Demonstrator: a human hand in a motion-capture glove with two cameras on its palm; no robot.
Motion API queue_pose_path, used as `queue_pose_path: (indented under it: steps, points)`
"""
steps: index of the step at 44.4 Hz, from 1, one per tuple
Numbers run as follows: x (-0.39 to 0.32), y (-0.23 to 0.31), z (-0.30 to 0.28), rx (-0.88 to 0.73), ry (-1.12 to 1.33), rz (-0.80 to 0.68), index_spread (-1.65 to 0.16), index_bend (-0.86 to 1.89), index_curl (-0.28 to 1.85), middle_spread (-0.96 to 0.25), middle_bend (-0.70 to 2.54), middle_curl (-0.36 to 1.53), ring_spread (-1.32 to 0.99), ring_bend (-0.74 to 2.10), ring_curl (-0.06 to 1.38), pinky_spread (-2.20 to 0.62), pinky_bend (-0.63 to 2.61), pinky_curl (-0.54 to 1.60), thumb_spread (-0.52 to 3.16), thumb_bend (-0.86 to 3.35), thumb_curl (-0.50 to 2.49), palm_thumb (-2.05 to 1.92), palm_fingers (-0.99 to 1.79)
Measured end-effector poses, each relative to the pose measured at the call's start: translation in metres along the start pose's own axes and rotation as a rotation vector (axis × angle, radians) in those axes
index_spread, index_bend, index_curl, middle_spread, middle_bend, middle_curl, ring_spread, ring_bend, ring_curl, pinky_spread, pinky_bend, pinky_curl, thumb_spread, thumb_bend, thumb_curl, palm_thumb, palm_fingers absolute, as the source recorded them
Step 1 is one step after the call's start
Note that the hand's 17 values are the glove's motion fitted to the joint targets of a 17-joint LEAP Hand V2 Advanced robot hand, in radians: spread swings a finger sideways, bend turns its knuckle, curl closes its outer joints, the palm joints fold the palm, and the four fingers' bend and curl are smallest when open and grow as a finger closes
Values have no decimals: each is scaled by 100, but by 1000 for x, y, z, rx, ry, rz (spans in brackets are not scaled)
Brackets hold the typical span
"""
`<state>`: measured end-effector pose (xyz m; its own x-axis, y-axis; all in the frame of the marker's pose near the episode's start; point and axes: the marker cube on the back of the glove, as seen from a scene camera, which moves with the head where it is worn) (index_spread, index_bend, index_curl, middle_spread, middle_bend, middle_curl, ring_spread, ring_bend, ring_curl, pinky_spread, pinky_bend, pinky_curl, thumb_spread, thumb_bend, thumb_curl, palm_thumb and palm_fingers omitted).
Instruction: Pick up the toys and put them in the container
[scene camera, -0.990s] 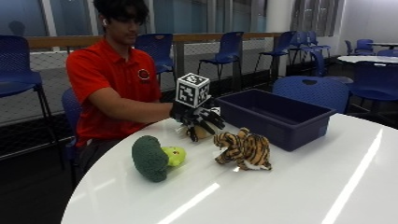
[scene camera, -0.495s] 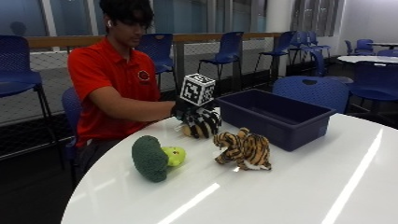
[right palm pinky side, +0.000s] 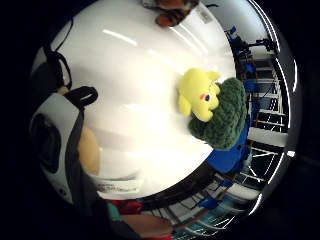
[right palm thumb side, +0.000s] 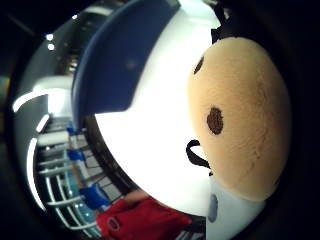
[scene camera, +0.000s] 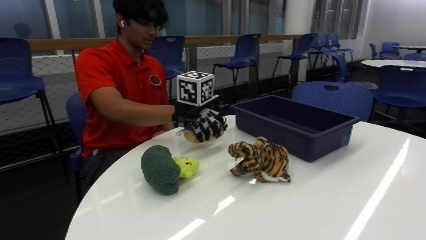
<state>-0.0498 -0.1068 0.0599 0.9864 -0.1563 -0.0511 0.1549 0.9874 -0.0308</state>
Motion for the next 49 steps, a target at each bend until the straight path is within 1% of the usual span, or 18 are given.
queue_pose_path:
  steps: [1, 2, 8, 13, 16, 20, 30, 34, 38, 42, 46, 49]
  points:
    - [3, 1, -3, 3, -8, 4, -40, 15, 21, -39, 53, 44, -50, 93, 44, -42, 110, 36, 106, 18, 58, 64, 85]
    - [7, 2, -6, 6, -17, 8, -41, 17, 22, -40, 56, 45, -50, 96, 46, -43, 109, 37, 104, 18, 59, 65, 90]
    - [21, 4, -30, 34, -75, 24, -41, 16, 23, -42, 57, 48, -52, 96, 47, -44, 107, 37, 93, 16, 65, 68, 93]
    - [22, -6, -50, 64, -104, 27, -42, 17, 24, -44, 57, 50, -53, 96, 48, -44, 105, 37, 86, 15, 69, 68, 93]
    - [15, -16, -60, 69, -132, 17, -42, 18, 25, -45, 56, 51, -54, 93, 49, -44, 104, 38, 83, 13, 71, 67, 88]
    - [-3, -35, -79, 70, -155, -16, -43, 17, 26, -45, 55, 52, -54, 90, 49, -44, 103, 38, 80, 12, 74, 67, 83]
    - [-62, -87, -137, 141, -65, -103, -43, 17, 28, -47, 54, 56, -56, 89, 50, -43, 103, 38, 75, 10, 81, 68, 81]
    - [-88, -112, -153, 147, -55, -113, -44, 17, 28, -48, 54, 58, -56, 89, 50, -43, 102, 39, 74, 9, 83, 68, 80]
    - [-109, -130, -158, 138, -66, -114, -44, 18, 29, -48, 53, 60, -57, 89, 51, -43, 102, 39, 73, 8, 85, 68, 80]
    - [-134, -148, -158, 118, -88, -148, -44, 18, 30, -49, 53, 61, -57, 89, 52, -43, 101, 39, 71, 7, 88, 68, 80]
    - [-151, -167, -148, 115, -41, -107, -45, 19, 32, -50, 53, 63, -57, 88, 53, -43, 101, 40, 70, 7, 90, 68, 81]
    - [-161, -174, -142, 123, -24, -108, -45, 18, 33, -50, 52, 64, -58, 88, 53, -43, 101, 40, 70, 6, 91, 68, 81]
